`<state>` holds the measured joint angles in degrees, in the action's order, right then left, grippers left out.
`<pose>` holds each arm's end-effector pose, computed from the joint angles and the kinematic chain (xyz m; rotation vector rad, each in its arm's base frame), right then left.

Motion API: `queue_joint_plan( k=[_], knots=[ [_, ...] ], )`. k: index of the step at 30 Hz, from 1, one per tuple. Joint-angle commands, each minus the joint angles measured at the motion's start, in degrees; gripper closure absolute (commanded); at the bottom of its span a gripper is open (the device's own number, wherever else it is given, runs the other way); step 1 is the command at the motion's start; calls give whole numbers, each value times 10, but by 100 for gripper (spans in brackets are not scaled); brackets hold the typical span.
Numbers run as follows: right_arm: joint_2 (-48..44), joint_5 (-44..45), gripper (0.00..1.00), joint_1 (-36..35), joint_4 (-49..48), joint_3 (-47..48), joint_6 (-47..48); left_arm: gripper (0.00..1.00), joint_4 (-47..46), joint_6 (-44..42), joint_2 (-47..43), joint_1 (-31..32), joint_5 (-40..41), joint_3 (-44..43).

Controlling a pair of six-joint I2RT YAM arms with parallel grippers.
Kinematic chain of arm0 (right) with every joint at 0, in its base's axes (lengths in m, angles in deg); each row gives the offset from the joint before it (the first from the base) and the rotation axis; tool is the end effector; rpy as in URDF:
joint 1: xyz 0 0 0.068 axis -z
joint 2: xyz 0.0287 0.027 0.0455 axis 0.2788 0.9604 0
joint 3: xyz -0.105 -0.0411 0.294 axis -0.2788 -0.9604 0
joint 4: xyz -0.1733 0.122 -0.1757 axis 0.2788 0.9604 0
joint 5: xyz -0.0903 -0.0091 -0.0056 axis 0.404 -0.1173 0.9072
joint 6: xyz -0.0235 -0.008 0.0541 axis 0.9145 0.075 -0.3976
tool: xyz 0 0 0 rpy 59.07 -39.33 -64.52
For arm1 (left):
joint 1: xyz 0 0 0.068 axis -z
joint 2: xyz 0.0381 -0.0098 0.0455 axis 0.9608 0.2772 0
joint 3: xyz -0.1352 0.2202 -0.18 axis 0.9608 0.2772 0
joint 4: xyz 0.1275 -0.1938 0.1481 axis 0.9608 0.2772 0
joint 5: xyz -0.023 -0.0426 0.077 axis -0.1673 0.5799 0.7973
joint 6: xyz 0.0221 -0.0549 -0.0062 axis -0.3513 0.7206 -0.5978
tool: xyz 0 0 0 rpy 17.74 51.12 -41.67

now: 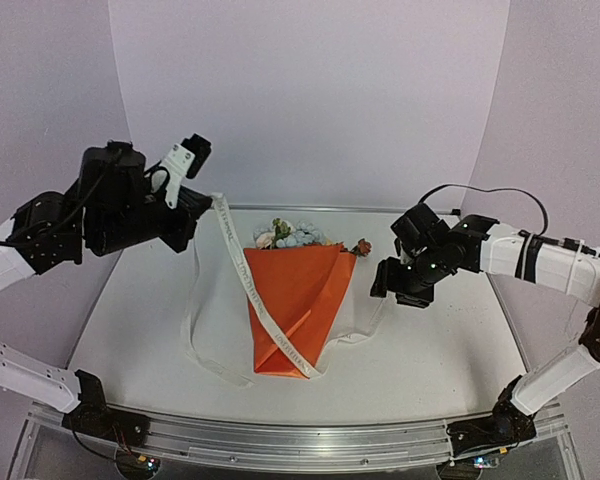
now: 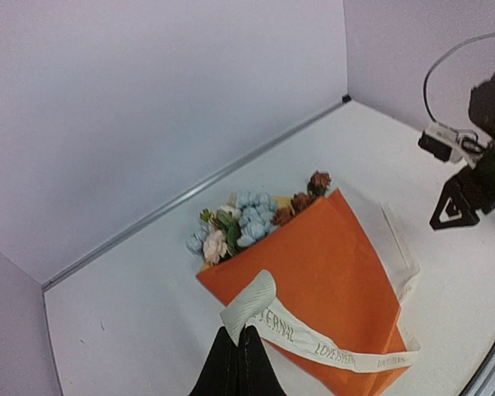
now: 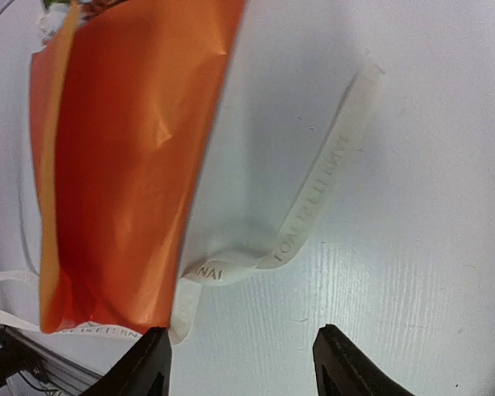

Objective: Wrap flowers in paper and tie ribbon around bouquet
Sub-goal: Straighten the ribbon at the center of the board.

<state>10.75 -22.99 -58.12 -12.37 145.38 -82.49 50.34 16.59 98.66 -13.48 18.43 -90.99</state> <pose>0.2325 0.2131 0.3003 0.0413 2.7159 0.6042 0.1276 -0.1858 0.4638 0.7324 1.7561 -0.2340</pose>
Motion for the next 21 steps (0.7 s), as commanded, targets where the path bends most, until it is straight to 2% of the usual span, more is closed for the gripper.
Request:
queue_joint_plan(
  k=[1,6,10,21],
  knots=[
    [33,16,31,9,9,-23,8,100,8,2,-5,0,-40,42],
    [106,-21,34,10,-32,-13,-63,100,-8,28,-20,0,-54,86],
    [128,-17,36,3,-83,-39,-146,100,-13,51,-22,0,-58,106],
    [171,12,45,-9,-145,-80,-266,100,-27,56,-40,0,-68,137]
  ],
)
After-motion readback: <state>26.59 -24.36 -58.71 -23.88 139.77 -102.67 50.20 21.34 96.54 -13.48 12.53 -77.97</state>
